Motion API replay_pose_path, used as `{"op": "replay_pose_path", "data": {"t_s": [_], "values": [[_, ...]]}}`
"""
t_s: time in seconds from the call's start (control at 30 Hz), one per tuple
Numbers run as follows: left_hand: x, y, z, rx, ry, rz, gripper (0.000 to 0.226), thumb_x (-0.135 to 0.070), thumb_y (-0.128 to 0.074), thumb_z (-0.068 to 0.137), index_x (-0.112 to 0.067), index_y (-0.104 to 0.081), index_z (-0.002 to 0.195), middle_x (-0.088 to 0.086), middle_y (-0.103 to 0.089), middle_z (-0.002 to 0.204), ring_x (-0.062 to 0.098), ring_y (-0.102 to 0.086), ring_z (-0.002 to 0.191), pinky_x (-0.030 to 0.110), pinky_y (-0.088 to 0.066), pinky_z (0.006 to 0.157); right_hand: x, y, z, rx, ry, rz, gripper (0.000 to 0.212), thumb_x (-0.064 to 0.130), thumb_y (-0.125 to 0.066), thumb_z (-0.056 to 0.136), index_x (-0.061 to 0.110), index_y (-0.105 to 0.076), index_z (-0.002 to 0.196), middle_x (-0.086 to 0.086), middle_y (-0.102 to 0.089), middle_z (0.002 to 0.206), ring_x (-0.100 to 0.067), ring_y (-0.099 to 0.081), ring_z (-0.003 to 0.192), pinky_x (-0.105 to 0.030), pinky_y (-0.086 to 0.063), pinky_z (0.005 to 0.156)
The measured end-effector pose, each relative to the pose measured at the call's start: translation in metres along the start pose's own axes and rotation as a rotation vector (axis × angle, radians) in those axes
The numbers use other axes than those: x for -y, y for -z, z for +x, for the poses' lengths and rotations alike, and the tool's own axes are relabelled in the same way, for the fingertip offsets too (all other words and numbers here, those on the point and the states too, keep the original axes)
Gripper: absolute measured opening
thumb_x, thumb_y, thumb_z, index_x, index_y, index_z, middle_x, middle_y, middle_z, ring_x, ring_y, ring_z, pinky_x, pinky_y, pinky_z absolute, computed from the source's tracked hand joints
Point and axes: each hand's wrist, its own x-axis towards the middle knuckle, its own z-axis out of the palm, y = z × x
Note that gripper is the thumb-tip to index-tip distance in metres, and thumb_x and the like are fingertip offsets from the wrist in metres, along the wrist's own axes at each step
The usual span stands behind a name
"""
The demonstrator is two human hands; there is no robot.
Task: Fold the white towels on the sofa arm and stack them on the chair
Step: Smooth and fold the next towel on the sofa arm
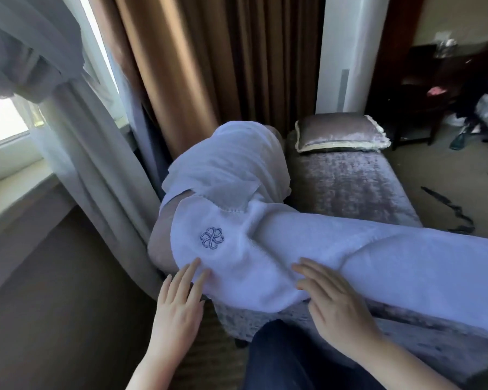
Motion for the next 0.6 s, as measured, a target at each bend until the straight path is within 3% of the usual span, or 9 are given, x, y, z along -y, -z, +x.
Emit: {"op": "replay_pose_path", "data": {"t_s": [0.1,0.17,0.23,0.33,0.5,0.6], "values": [[0.006,-0.017,0.004,-0.111,-0.034,0.028,0.057,0.004,-0.053,0.078,-0.013,-0.048,0.132,0.012,-0.046,0.144,0.033,-0.043,0.134,0.057,-0.035,0.106,-0.01,-0.001,-0.014,0.208,0.123,-0.147,0.051,0.002,-0.042,0.079,0.015,-0.055,0.127,-0.008,-0.039,0.151,-0.027,-0.031,0.143,-0.042,-0.022,0.118],[0.012,-0.026,0.009,-0.179,-0.088,0.037,0.046,0.005,-0.046,0.085,-0.012,-0.049,0.128,0.013,-0.05,0.139,0.034,-0.046,0.13,0.059,-0.036,0.105,-0.016,-0.002,-0.014,0.236,0.185,-0.257,0.058,-0.001,-0.036,0.083,0.016,-0.048,0.137,-0.009,-0.035,0.154,-0.029,-0.03,0.143,-0.043,-0.021,0.117],[0.017,-0.027,0.018,-0.23,-0.114,0.016,0.038,0.005,-0.041,0.09,-0.011,-0.053,0.122,0.013,-0.057,0.129,0.034,-0.053,0.12,0.056,-0.04,0.102,-0.017,-0.005,-0.009,0.179,0.177,-0.28,0.049,-0.003,-0.028,0.094,0.015,-0.052,0.132,-0.009,-0.047,0.145,-0.03,-0.041,0.136,-0.044,-0.032,0.111],[0.024,-0.019,0.027,-0.241,-0.143,-0.028,0.039,0.006,-0.044,0.086,-0.011,-0.059,0.117,0.008,-0.062,0.123,0.03,-0.055,0.114,0.048,-0.04,0.101,-0.012,-0.002,0.006,0.036,0.173,-0.221,0.025,0.005,-0.046,0.096,0.014,-0.058,0.116,-0.009,-0.066,0.12,-0.029,-0.057,0.117,-0.043,-0.046,0.094],[0.042,-0.002,0.032,-0.18,-0.266,-0.07,0.03,0.0,-0.048,0.09,-0.005,-0.071,0.109,0.005,-0.064,0.127,0.024,-0.055,0.118,0.045,-0.042,0.101,-0.001,0.022,0.045,-0.114,0.189,-0.123,0.011,0.014,-0.058,0.091,0.011,-0.066,0.099,-0.003,-0.068,0.094,-0.019,-0.06,0.083,-0.034,-0.047,0.077],[0.049,0.0,0.037,-0.147,-0.298,-0.078,0.036,0.004,-0.049,0.085,-0.006,-0.068,0.114,0.005,-0.062,0.129,0.027,-0.057,0.12,0.047,-0.042,0.101,-0.004,0.028,0.072,-0.145,0.074,-0.125,0.024,0.021,-0.051,0.097,0.009,-0.071,0.094,-0.002,-0.069,0.086,-0.022,-0.061,0.076,-0.034,-0.046,0.072]]}}
